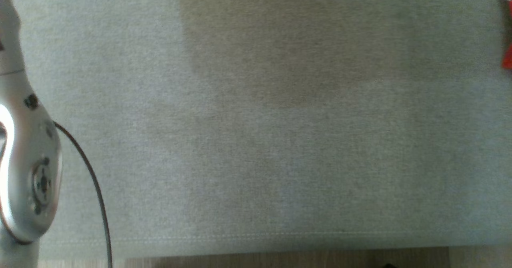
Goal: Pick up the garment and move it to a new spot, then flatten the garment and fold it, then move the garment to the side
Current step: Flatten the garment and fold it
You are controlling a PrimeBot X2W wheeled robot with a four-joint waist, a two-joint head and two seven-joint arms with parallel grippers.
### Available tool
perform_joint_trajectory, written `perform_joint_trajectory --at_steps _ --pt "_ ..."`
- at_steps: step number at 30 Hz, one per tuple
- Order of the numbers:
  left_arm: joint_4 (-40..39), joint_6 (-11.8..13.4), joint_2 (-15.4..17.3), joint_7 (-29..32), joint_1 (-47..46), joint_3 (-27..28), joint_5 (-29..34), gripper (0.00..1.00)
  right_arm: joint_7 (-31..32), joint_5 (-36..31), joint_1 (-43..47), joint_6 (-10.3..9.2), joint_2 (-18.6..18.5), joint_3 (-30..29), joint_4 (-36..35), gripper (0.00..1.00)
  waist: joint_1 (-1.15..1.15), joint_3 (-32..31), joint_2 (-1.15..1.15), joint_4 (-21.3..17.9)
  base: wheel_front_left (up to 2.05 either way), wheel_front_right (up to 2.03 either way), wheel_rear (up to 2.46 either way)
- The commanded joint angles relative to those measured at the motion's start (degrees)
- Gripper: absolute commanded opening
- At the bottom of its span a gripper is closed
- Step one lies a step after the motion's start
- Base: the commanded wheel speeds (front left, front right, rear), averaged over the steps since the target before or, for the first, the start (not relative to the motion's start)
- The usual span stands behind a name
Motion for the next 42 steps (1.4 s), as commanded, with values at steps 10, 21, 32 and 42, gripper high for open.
perform_joint_trajectory --at_steps 10,21,32,42 --pt "8.21 -5.75 1.68 -3.09 12.53 -2.79 1.2 0.0 -1.66 4.16 12.22 0.21 0.81 3.0 8.73 0.0 0.0 -0.9 0.0 3.63 0.0 0.0 0.0" --pt "12.59 -7.56 4.1 -2.66 33.37 -8.35 0.63 0.0 -1.6 15.08 29.51 0.21 -2.75 16.18 14.1 0.0 0.0 -9.22 0.0 5.28 0.0 0.0 0.0" --pt "1.95 -7.64 11.83 3.59 50.89 -21.49 -3.6 0.0 4.69 25.44 38.34 0.21 -10.35 34.27 12.47 0.0 0.0 -15.2 0.0 5.12 0.0 0.0 0.0" --pt "-10.88 -7.65 20.0 10.48 60.39 -27.43 -10.0 0.0 13.03 36.61 42.67 0.21 -18.45 45.52 6.85 0.0 0.0 -19.06 0.0 4.98 0.0 0.0 0.0"
